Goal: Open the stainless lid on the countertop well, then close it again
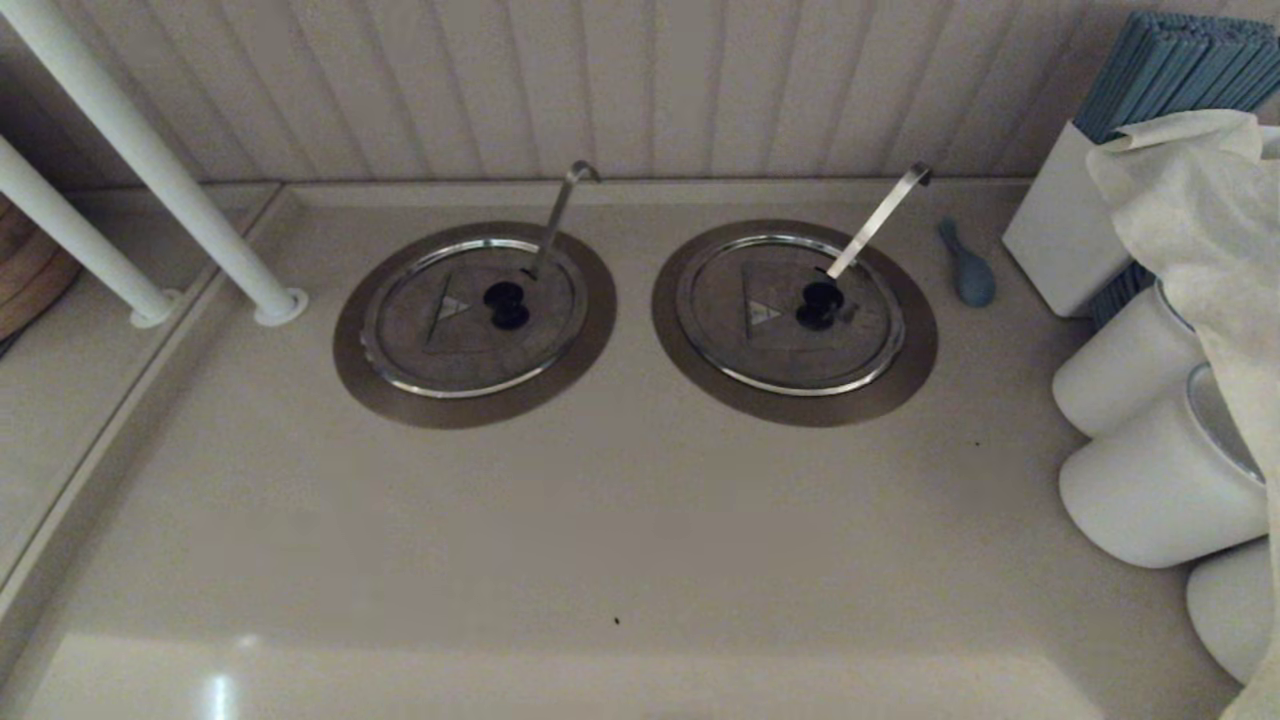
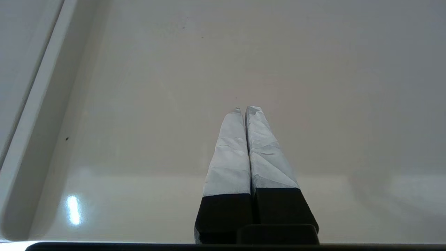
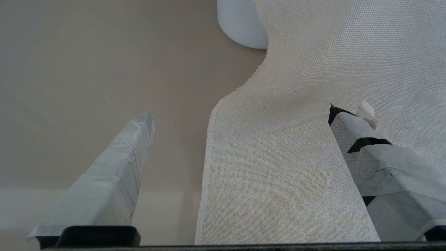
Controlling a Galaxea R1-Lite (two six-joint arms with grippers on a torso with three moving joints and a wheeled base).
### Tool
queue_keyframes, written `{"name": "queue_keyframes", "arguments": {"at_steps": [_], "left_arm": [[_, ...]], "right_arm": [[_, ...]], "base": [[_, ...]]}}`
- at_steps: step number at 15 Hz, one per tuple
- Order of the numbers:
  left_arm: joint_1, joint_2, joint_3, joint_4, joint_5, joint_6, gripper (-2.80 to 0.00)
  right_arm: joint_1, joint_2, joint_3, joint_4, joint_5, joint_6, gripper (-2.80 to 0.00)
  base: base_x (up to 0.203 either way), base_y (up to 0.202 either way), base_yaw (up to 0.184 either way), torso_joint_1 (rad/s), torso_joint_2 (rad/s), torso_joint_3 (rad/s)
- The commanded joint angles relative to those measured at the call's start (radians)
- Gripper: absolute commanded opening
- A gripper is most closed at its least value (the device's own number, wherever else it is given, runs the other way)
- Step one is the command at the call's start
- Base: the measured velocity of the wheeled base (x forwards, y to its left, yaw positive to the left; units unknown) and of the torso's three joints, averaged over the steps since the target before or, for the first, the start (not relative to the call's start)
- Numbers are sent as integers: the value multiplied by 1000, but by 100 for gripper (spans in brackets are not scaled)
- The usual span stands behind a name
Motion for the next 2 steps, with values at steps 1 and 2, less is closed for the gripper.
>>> {"name": "queue_keyframes", "arguments": {"at_steps": [1, 2], "left_arm": [[0, 3, 0, 0, 1, -9, -280], [1, 3, 0, 0, 2, -21, -280]], "right_arm": [[0, 0, 0, 0, 0, 0, 0], [0, 2, 0, 0, 0, 2, 0]], "base": [[0, 0, 0, 0, 0, 0], [0, 0, 0, 0, 0, 0]]}}
